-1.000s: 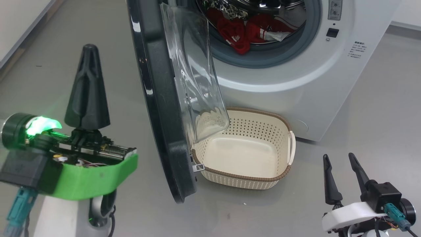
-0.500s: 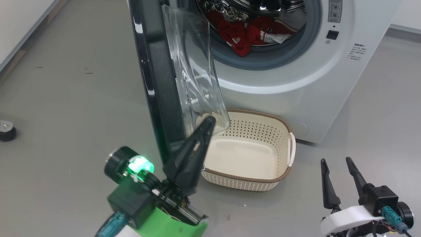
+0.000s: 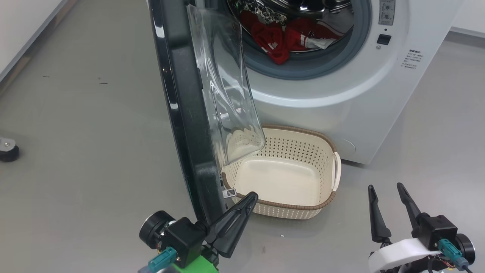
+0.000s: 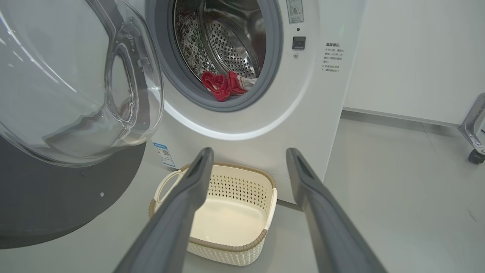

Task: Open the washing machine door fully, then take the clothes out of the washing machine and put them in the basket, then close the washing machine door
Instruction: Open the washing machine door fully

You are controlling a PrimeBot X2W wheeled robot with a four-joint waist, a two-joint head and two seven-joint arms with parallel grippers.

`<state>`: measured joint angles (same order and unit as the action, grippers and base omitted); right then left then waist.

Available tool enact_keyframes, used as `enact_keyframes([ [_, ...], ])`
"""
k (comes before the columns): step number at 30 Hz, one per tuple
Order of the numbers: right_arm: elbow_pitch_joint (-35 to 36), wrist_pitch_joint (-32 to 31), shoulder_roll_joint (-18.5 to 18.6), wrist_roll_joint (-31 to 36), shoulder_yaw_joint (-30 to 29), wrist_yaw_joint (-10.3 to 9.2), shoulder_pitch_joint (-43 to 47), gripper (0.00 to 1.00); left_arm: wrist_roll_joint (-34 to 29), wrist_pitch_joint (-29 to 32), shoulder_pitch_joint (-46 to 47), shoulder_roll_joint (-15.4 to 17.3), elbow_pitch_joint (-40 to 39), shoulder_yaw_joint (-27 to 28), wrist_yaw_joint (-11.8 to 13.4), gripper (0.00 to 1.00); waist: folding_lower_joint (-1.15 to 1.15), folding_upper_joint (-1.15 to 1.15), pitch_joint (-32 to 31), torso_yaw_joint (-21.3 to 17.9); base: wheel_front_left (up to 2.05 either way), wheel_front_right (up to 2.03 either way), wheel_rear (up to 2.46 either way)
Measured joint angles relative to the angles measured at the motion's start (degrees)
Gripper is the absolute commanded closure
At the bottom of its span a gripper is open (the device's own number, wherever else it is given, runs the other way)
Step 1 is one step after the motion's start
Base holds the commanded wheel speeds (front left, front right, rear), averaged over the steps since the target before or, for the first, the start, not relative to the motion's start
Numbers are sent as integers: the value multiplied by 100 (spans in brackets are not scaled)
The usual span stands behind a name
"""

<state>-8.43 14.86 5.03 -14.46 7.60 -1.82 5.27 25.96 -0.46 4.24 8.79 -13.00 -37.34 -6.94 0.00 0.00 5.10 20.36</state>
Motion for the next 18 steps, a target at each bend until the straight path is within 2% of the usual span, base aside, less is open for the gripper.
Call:
enact_keyframes([
  [18, -9, 0, -68, 42, -119, 74, -2, 0, 11, 147, -38, 66, 636, 446, 96, 100, 0, 0, 115, -32, 0, 0, 0],
])
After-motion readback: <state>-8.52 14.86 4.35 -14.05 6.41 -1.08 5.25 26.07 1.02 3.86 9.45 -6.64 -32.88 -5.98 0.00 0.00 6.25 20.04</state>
